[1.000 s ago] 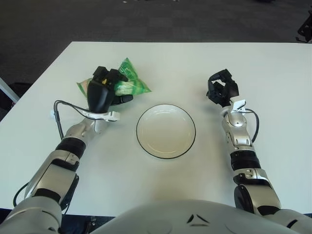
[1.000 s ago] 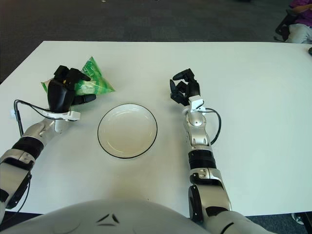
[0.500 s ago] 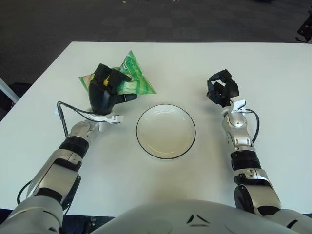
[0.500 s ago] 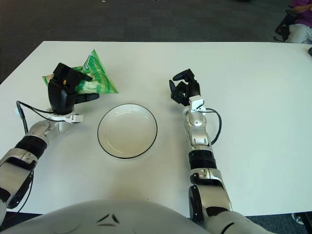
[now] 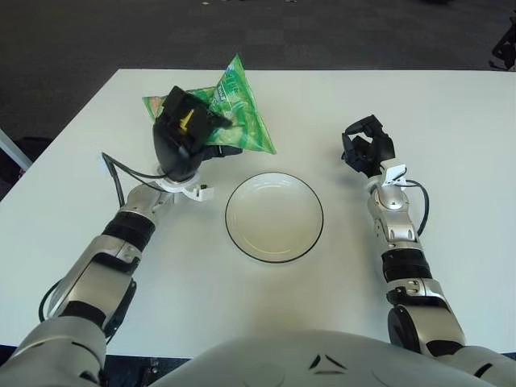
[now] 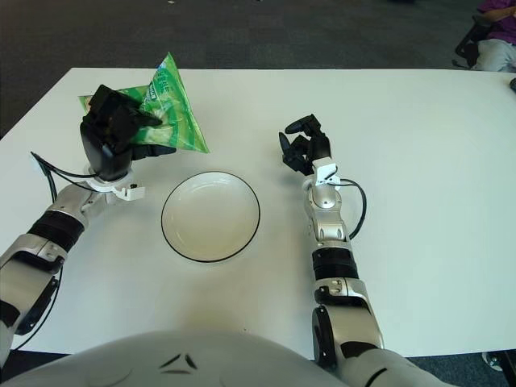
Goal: Put the snack into the plate.
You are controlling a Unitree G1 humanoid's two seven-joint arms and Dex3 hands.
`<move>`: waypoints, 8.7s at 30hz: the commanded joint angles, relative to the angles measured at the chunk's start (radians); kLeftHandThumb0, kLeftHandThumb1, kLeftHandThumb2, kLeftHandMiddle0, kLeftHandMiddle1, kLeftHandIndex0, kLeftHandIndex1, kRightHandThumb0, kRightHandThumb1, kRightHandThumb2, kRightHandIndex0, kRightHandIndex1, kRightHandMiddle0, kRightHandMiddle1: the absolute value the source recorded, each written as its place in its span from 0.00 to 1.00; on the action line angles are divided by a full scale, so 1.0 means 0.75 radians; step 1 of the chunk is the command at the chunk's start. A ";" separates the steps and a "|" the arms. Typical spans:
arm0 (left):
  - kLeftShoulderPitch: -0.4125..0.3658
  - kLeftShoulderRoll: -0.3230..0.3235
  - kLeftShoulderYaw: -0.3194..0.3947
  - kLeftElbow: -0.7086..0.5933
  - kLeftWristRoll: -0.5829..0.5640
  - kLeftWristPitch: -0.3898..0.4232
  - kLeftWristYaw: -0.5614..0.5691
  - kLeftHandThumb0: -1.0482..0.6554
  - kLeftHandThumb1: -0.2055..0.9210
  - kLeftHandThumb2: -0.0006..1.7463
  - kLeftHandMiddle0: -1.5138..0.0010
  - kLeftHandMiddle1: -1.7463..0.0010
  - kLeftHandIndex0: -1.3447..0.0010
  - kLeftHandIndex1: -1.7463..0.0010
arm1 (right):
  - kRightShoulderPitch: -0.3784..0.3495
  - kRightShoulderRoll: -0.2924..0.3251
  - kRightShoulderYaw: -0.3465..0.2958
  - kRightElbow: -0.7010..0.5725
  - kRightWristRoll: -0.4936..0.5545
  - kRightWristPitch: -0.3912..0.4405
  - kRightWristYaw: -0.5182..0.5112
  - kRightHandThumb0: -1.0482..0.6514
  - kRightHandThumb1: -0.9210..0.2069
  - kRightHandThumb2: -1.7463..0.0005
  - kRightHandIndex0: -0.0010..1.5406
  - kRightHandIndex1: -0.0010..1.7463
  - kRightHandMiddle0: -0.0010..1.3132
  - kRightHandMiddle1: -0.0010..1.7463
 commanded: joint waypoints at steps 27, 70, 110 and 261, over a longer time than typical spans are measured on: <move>0.027 -0.199 -0.092 -0.277 0.020 -0.238 -0.267 0.60 0.70 0.44 0.38 0.00 0.42 0.00 | 0.010 -0.030 0.015 -0.037 -0.008 0.048 0.015 0.40 0.07 0.72 0.49 1.00 0.30 0.91; -0.150 0.124 -0.365 0.112 -1.013 -0.850 -1.565 0.24 0.94 0.01 0.52 0.90 0.64 0.83 | 0.003 -0.048 0.020 -0.014 -0.004 0.029 0.015 0.40 0.08 0.72 0.50 1.00 0.31 0.90; 0.243 0.032 0.199 -0.451 -2.414 0.042 -3.105 0.14 1.00 0.28 0.70 0.99 0.64 0.98 | -0.001 -0.053 0.025 -0.005 -0.027 0.024 -0.019 0.40 0.08 0.72 0.49 1.00 0.32 0.90; -0.078 -0.596 0.776 0.047 -1.624 0.176 -2.022 0.24 1.00 0.34 0.67 0.99 0.71 0.91 | -0.006 -0.066 0.027 0.023 -0.030 0.014 -0.027 0.40 0.06 0.75 0.49 1.00 0.32 0.89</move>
